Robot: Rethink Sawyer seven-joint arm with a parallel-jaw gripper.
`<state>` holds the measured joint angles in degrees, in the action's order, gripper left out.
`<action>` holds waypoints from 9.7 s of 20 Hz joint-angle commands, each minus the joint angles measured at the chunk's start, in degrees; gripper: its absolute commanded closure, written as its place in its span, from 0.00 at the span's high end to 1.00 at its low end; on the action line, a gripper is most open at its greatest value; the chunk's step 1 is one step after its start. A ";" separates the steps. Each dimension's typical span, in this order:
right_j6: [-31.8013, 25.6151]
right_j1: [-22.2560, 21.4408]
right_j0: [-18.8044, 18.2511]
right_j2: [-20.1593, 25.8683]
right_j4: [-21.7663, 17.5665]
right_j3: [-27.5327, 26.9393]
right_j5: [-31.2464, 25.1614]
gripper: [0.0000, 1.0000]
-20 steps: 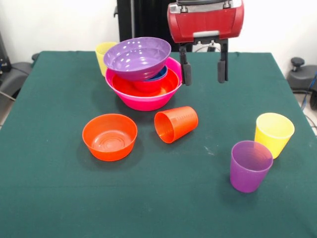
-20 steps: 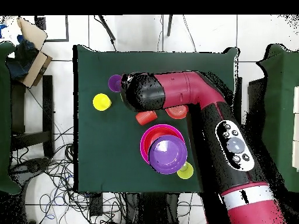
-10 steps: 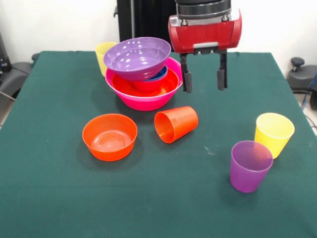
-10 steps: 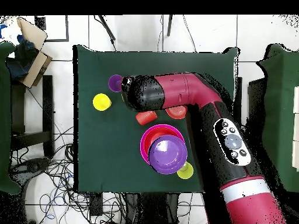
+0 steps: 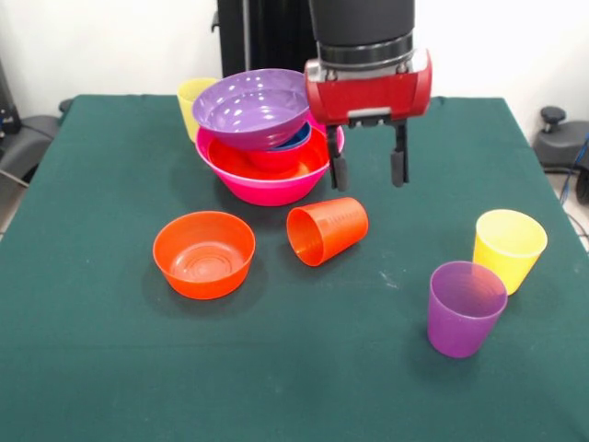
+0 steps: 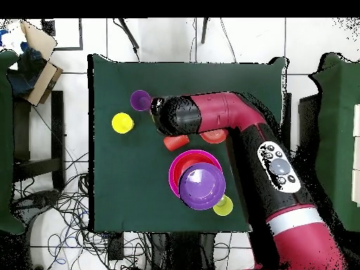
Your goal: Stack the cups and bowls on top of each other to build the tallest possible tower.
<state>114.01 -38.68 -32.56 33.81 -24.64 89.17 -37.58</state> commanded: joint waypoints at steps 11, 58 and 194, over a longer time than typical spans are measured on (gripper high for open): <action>-10.63 5.75 -1.96 2.05 -6.09 -2.11 0.28 1.00; -25.69 16.25 -14.06 9.06 -10.16 -0.12 -2.65 1.00; -8.76 1.54 -8.56 -5.80 -8.27 29.79 19.39 1.00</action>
<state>103.91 -35.95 -41.32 26.32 -35.00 116.52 -10.78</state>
